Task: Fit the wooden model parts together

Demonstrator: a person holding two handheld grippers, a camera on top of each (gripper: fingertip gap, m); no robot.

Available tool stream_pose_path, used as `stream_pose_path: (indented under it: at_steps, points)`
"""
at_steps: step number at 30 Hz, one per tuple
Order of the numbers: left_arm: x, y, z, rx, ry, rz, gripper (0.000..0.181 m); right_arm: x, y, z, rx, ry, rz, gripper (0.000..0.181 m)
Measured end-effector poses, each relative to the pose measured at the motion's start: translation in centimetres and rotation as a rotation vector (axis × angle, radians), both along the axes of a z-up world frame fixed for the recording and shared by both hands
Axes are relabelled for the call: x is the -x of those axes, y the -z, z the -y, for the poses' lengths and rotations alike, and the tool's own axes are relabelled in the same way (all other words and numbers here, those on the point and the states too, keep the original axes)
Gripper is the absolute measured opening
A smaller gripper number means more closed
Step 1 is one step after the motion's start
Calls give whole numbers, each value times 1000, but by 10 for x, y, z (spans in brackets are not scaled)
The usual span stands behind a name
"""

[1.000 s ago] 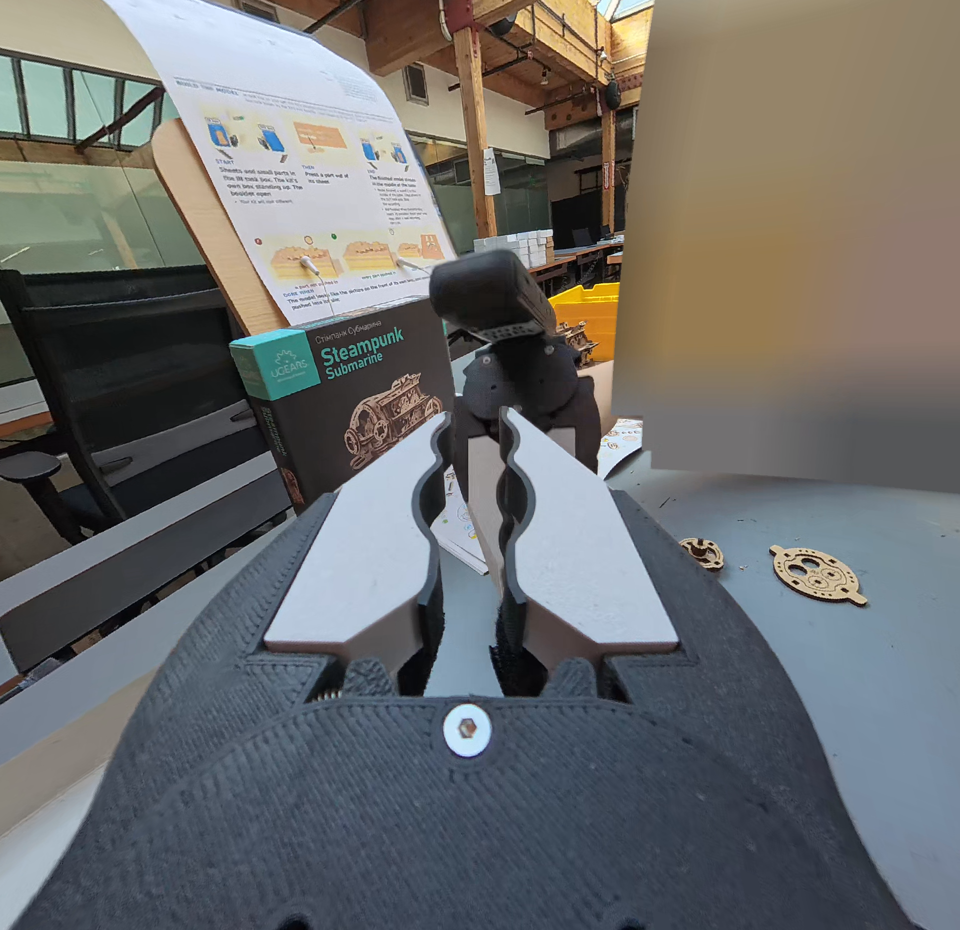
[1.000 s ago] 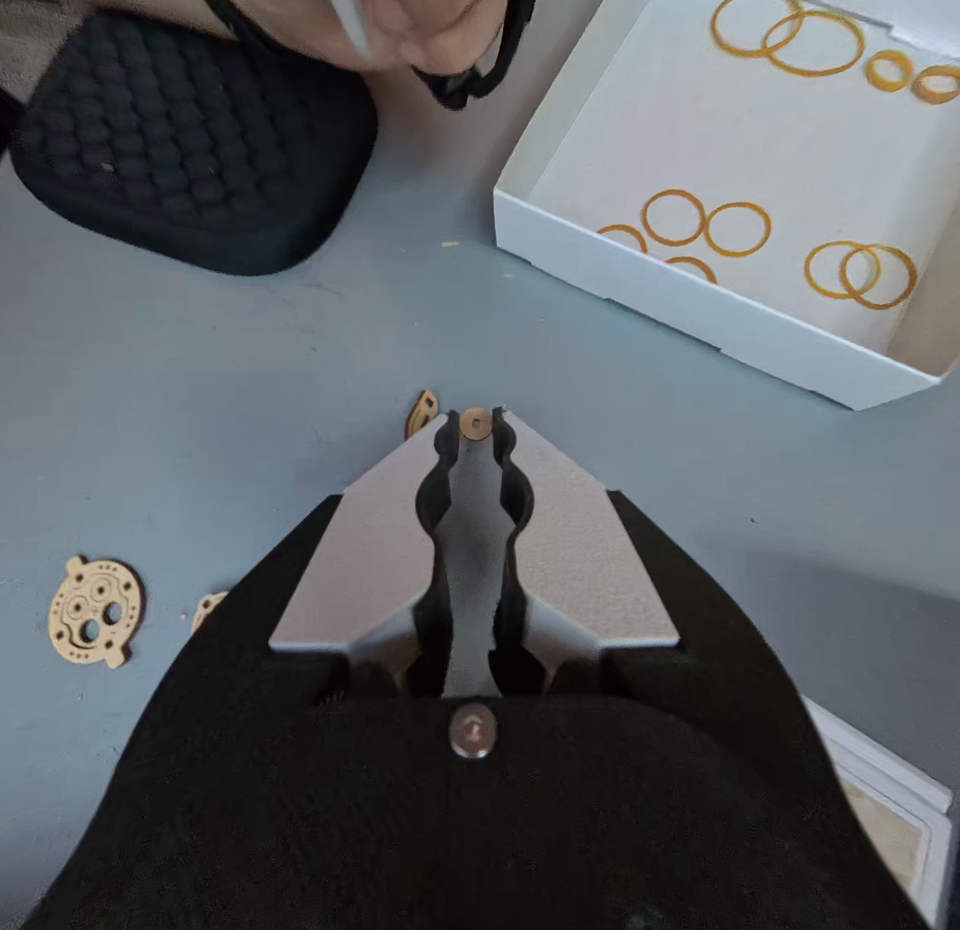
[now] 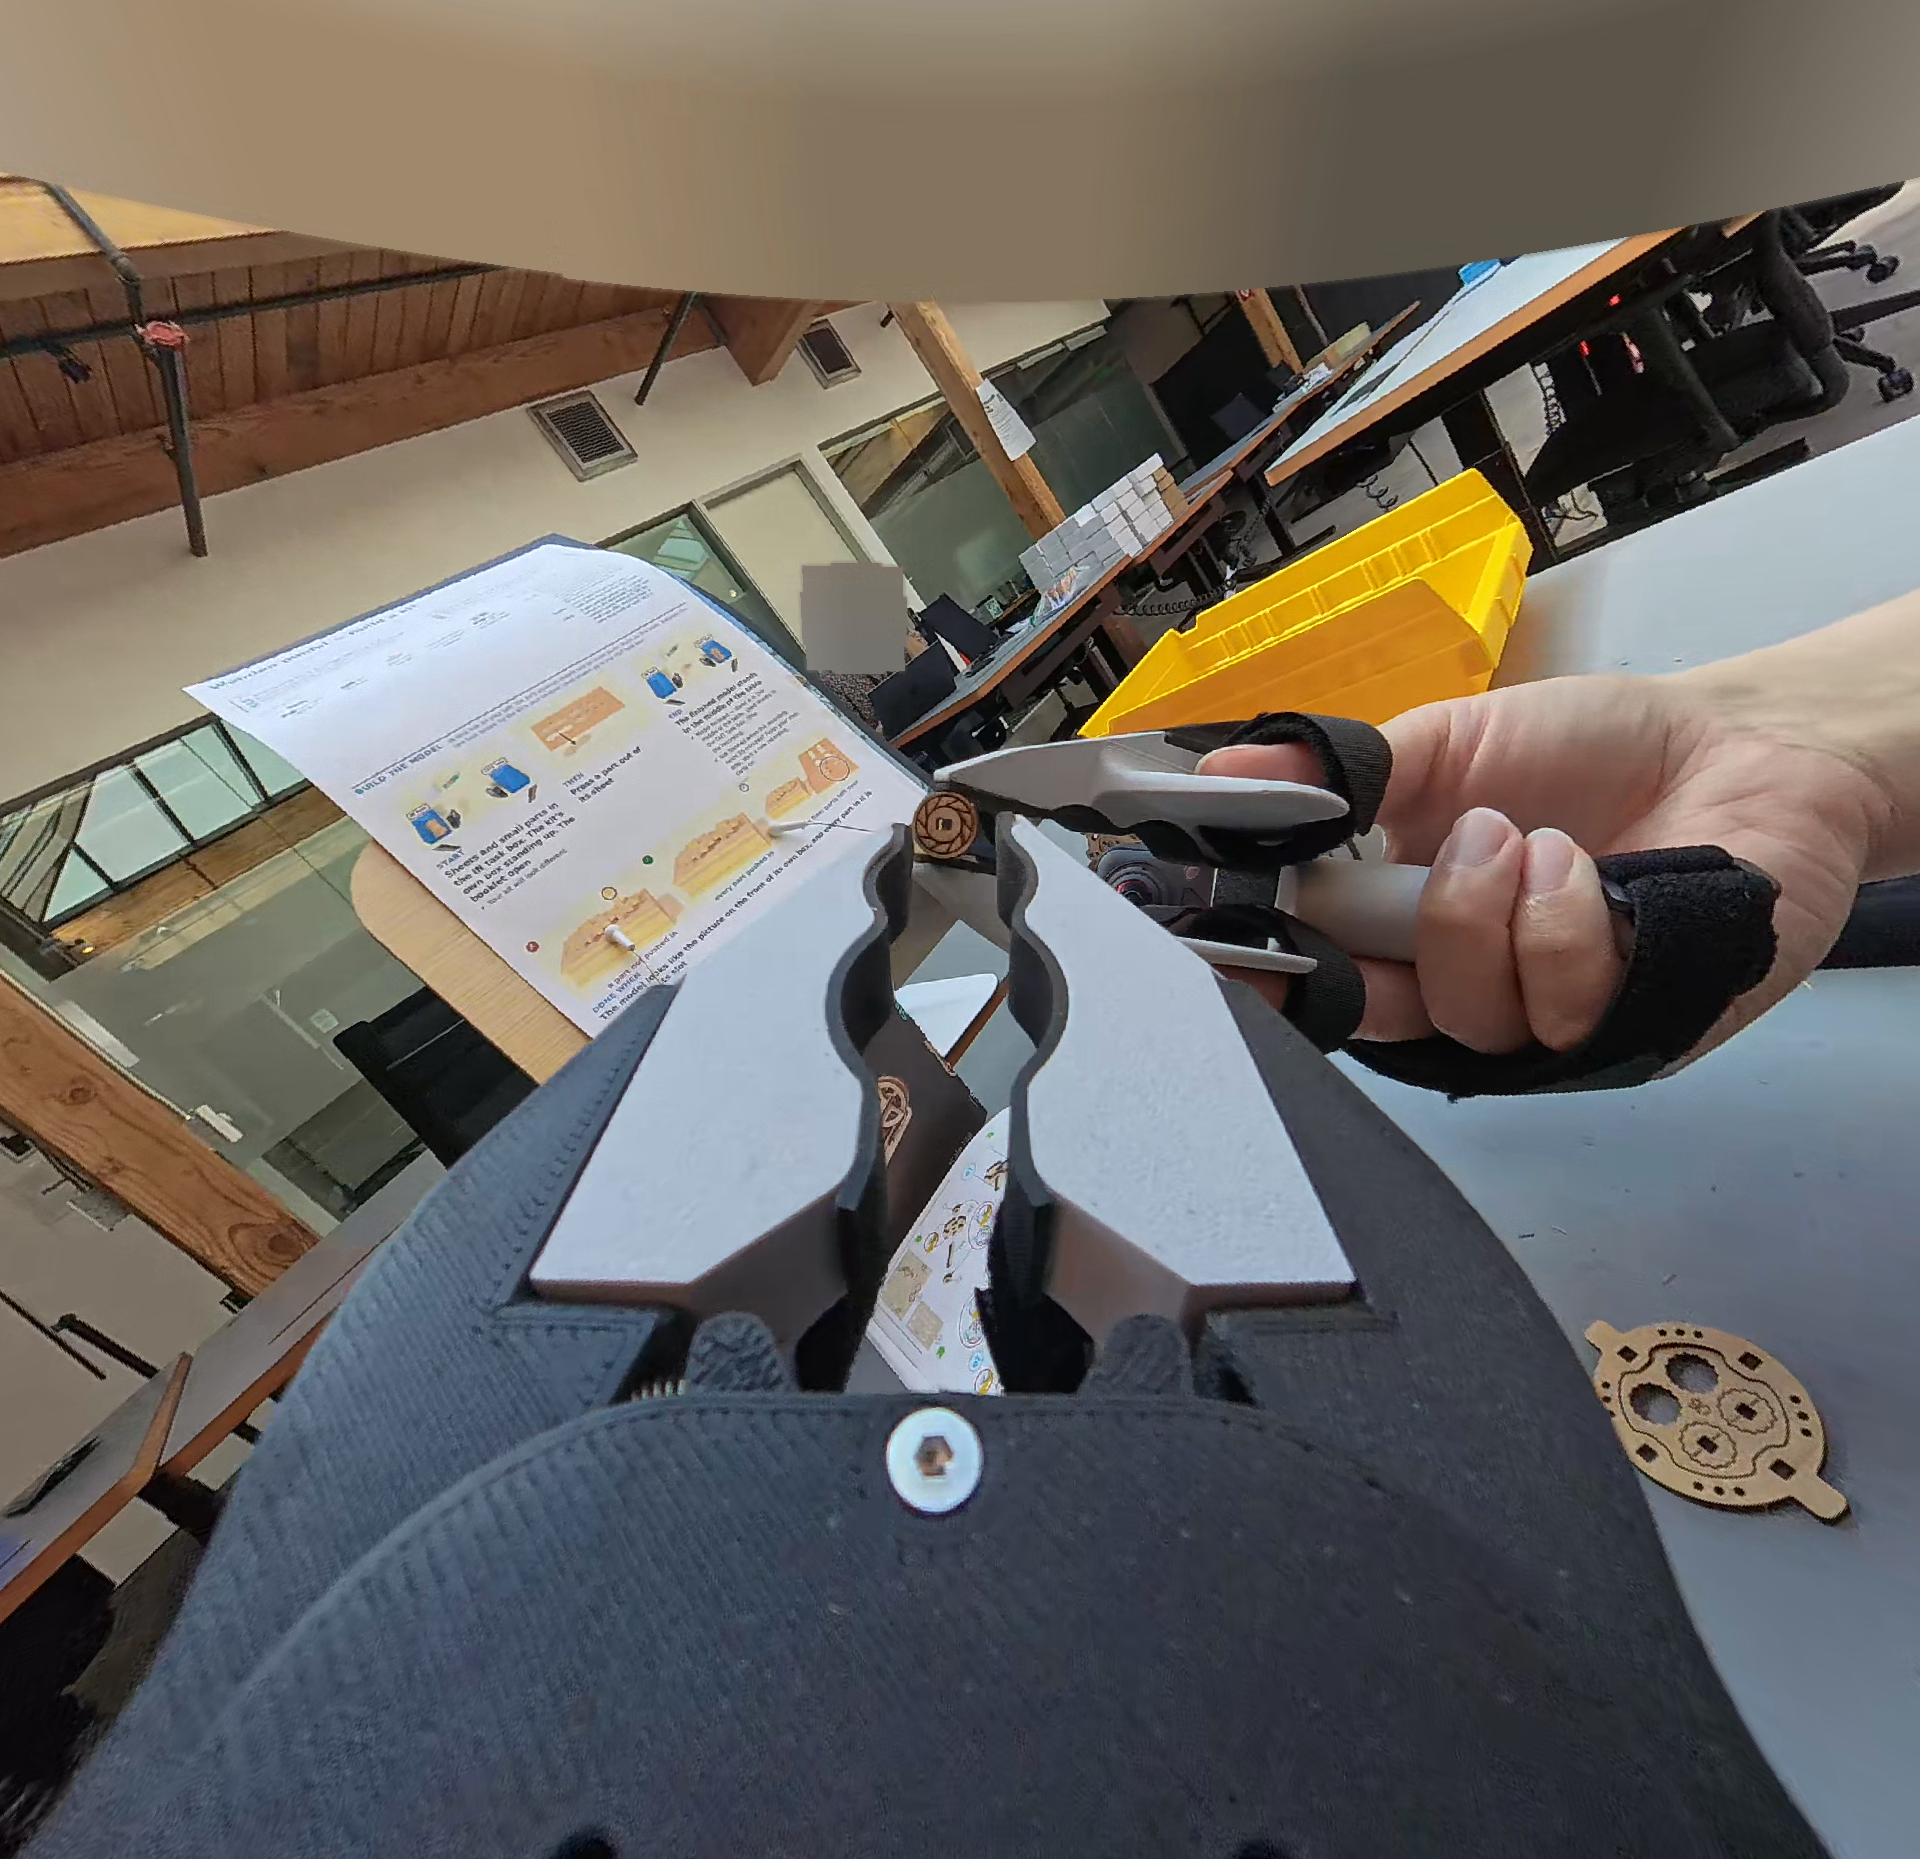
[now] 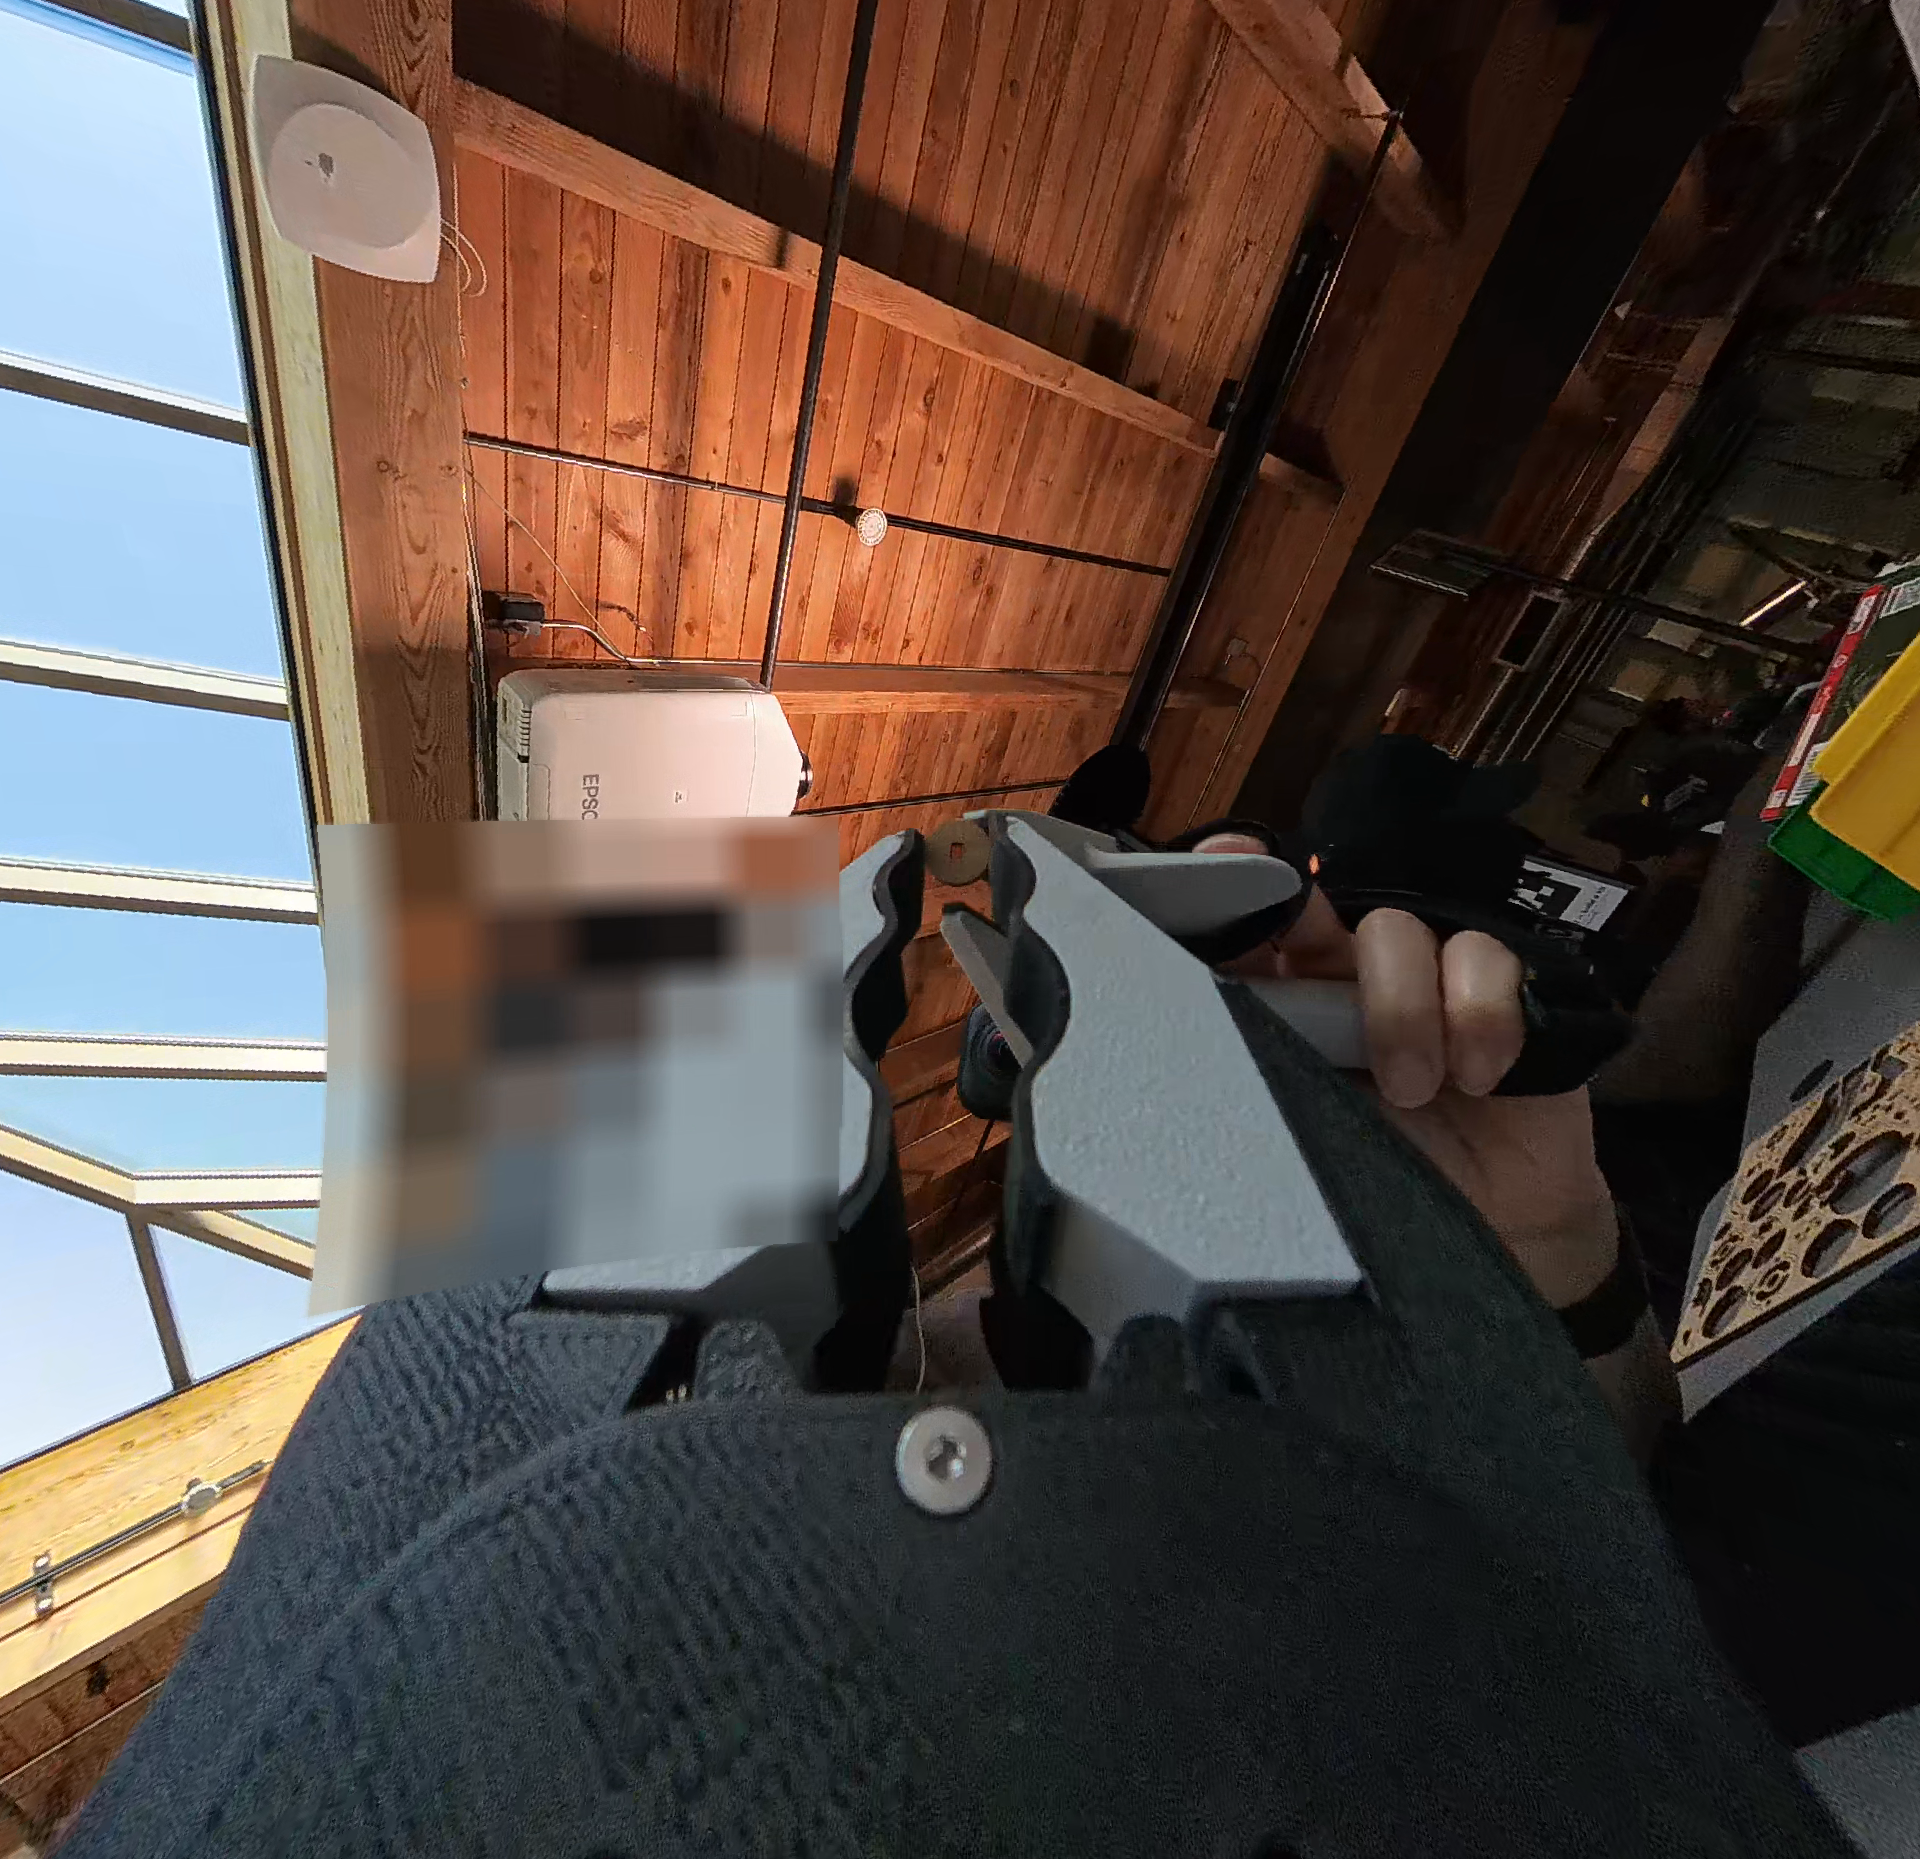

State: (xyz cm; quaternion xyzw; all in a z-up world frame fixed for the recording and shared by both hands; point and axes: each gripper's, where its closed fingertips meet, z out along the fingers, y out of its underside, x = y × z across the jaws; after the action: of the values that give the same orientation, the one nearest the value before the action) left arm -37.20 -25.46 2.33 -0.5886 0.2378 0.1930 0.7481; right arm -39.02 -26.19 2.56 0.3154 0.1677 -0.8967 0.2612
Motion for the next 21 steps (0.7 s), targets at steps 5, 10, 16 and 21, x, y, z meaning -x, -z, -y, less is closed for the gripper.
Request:
stream_pose_path:
  at_steps: [5, 10, 16, 21]
  points:
    - [2, 5, -5, 17, 24, 25, 11, -2, 3, 1, 3, -34, -15, 12]
    - [2, 11, -6, 28, 36, 22, 11, -2, 9, -1, 1, -54, -16, 13]
    - [-1, 18, -6, 37, 58, 14, 11, -5, 16, -5, 32, -101, 0, 12]
    - [1, 22, -9, 62, 66, 29, 11, -4, 20, -9, 50, -125, 13, 12]
